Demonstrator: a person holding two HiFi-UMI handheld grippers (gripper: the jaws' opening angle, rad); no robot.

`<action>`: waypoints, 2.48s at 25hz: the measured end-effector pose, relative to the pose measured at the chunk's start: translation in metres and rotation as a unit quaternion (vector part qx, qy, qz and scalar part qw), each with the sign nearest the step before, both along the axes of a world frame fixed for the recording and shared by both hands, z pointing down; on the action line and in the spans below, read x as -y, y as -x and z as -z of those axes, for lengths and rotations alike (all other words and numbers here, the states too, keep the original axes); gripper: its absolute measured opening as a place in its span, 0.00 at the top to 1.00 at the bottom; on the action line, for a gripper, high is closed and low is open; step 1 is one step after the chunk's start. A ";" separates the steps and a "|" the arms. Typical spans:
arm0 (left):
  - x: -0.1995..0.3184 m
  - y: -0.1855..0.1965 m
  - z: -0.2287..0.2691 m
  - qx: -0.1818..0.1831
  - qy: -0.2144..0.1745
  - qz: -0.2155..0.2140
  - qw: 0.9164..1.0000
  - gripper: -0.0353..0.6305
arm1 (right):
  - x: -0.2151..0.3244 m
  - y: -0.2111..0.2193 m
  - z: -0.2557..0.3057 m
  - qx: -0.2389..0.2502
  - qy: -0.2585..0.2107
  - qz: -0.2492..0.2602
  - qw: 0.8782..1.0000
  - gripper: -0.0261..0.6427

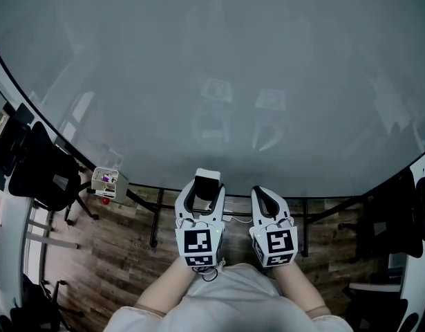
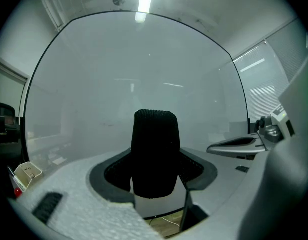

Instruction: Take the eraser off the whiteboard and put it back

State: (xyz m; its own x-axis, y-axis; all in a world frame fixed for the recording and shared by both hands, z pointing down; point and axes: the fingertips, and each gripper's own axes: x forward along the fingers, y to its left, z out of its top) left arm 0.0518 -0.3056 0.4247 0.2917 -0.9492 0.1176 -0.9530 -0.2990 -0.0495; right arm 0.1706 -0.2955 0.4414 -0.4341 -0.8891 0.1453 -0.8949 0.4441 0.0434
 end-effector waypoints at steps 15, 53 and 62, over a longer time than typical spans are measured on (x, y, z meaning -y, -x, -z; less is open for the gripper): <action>-0.001 0.002 -0.020 -0.020 0.027 -0.019 0.999 0.56 | 0.000 0.005 0.005 -0.002 -0.008 -0.017 1.000 0.92; 0.043 -0.017 0.074 -0.009 -0.081 -0.008 0.997 0.56 | -0.011 -0.017 -0.003 0.012 0.007 -0.046 0.999 0.92; 0.045 -0.020 0.073 0.016 -0.093 0.006 0.996 0.56 | -0.009 -0.017 -0.004 0.015 0.008 -0.043 0.999 0.92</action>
